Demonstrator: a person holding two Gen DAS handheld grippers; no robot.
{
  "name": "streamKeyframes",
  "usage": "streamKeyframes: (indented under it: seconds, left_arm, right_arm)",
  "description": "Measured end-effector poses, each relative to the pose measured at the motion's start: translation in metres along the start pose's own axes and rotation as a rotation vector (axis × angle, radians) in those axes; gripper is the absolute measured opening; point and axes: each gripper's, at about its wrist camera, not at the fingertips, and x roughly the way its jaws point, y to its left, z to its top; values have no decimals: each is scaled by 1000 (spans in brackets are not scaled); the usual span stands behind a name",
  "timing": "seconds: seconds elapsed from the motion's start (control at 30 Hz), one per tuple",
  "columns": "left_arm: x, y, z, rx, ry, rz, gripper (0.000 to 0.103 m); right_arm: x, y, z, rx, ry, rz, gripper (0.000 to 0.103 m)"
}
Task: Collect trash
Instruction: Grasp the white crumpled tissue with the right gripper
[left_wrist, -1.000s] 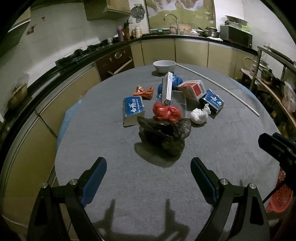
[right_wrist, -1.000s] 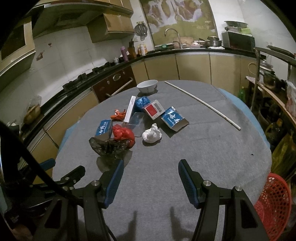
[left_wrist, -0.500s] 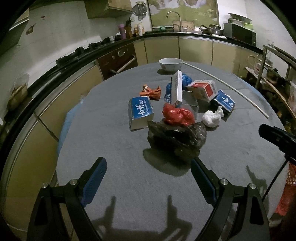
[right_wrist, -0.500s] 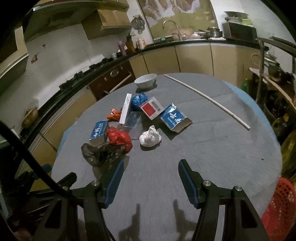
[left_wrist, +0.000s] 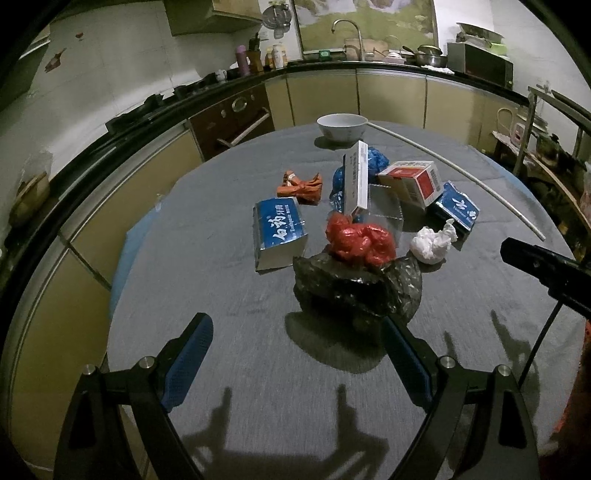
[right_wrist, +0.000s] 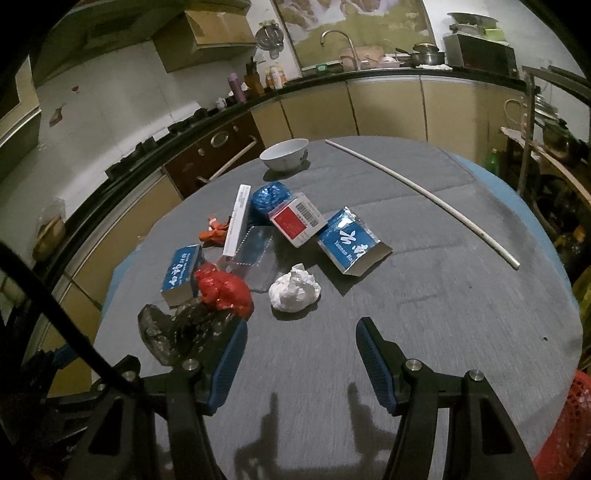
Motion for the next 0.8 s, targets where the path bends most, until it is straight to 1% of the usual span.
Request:
streamKeyframes:
  seconds: [0.13,0.33,0.47,0.63,0.8]
  left_arm:
    - [4,-1,2,4,5,-1,92]
    - [13,-1,7,5,12,0,92]
    - [20,4,10,-5,22,-10,92]
    - [28,20,11,-43,35,-81,92]
    - [33,32,10,-42,32,-173,92]
  right_arm:
    - [8,-4,4,19,11,7,65]
    - [22,-9,10,54,33,41,65]
    - [36,-11,13,81,59,86,65]
    - [63,-15,12,129,122,149,65]
    - [91,-15,12,173,156,177,65]
